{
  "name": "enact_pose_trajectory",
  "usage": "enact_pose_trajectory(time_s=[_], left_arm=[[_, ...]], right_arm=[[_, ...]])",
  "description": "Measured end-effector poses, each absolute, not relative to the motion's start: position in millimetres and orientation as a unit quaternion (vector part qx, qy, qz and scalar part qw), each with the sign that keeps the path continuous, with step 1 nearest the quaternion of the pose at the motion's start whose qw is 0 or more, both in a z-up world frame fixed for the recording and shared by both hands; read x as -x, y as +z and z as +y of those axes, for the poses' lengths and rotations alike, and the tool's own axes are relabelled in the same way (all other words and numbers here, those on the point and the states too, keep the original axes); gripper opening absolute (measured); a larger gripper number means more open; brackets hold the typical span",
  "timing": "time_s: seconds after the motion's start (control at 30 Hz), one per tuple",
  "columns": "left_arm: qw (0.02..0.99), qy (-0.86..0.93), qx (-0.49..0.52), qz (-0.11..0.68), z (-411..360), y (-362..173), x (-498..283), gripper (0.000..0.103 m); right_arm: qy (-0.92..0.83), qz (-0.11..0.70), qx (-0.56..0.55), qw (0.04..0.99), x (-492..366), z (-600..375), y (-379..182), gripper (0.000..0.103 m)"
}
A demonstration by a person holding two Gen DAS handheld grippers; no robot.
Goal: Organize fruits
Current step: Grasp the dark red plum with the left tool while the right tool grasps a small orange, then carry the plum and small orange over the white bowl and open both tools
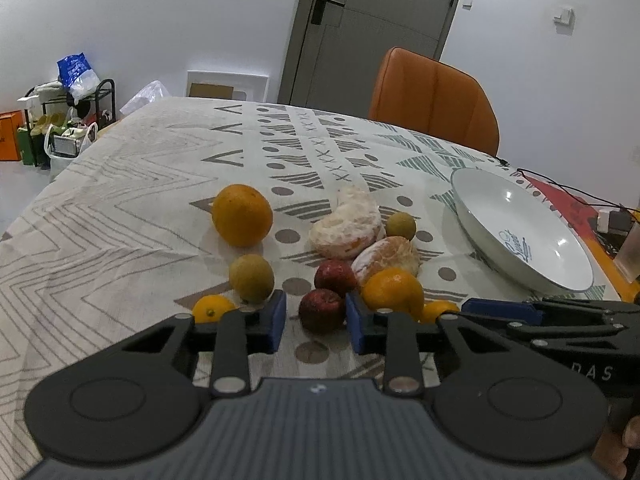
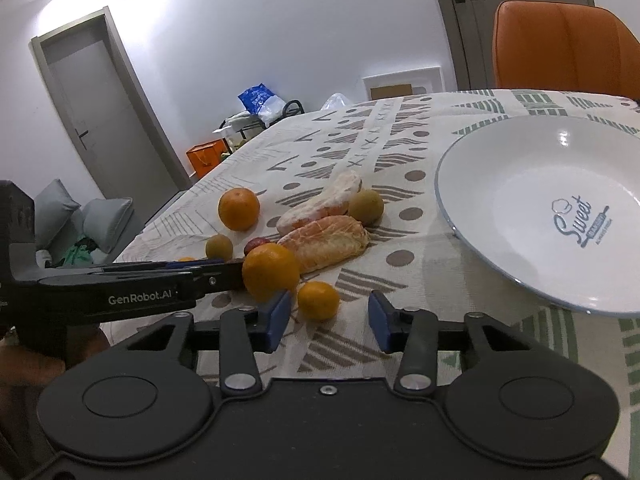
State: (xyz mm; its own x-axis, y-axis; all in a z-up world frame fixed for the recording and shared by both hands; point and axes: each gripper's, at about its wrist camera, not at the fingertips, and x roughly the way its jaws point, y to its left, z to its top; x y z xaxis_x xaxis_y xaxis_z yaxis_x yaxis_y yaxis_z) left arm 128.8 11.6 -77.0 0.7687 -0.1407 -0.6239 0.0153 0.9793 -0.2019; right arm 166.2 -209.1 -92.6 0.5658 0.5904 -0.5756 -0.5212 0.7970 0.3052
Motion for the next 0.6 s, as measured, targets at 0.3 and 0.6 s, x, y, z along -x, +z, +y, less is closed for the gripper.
enact_pose_trajectory(time_s=[0.3, 0.6], left_arm=[[0.941, -0.042, 0.088, 0.324, 10.2, -68.9, -122.0, 0.023], [0.946, -0.04, 0.082, 0.31, 3.6, -56.3, -121.8, 0.023]], right_arm=[[0.325, 0.339, -0.051, 0.881, -166.0, -207.0, -93.0, 0.021], [0.324, 0.323, -0.057, 0.887, -160.9, -216.2, -81.1, 0.021]])
